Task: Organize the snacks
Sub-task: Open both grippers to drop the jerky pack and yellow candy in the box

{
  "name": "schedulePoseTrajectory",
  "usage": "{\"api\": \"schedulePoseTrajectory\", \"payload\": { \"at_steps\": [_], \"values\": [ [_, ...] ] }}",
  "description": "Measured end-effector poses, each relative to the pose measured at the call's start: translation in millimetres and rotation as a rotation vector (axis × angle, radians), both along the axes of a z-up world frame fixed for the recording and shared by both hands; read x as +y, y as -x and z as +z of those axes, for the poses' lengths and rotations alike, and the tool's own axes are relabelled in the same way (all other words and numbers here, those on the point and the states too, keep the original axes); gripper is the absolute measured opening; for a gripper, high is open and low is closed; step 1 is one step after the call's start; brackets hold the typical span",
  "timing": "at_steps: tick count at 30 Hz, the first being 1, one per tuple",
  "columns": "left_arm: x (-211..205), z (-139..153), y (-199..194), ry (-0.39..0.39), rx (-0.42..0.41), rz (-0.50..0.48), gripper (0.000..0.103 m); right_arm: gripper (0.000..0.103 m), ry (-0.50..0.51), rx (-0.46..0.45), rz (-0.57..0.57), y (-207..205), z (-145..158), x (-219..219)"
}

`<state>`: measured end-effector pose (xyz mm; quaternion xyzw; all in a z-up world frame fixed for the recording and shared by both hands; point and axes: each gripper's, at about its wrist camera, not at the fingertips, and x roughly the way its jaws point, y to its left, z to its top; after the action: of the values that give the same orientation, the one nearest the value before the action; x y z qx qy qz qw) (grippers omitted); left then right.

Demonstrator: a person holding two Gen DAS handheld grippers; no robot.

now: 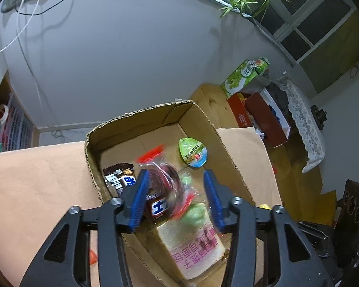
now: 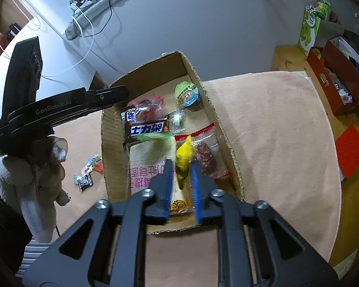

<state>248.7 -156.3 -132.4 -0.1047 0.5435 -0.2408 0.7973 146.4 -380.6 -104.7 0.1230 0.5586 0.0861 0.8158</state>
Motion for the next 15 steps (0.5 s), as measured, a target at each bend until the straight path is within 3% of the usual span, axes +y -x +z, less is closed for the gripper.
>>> {"api": "schedulePoseTrajectory", "payload": {
  "at_steps": [2, 15],
  "values": [
    [1, 1, 0, 0.005, -0.004, -0.002, 0.05, 0.057, 0.008, -0.017, -0.001, 2, 3, 1],
    [21, 11, 11, -0.001, -0.029, 0.018, 0.05, 0.058, -0.011, -0.031, 0.037, 7, 11, 21]
  ]
}}
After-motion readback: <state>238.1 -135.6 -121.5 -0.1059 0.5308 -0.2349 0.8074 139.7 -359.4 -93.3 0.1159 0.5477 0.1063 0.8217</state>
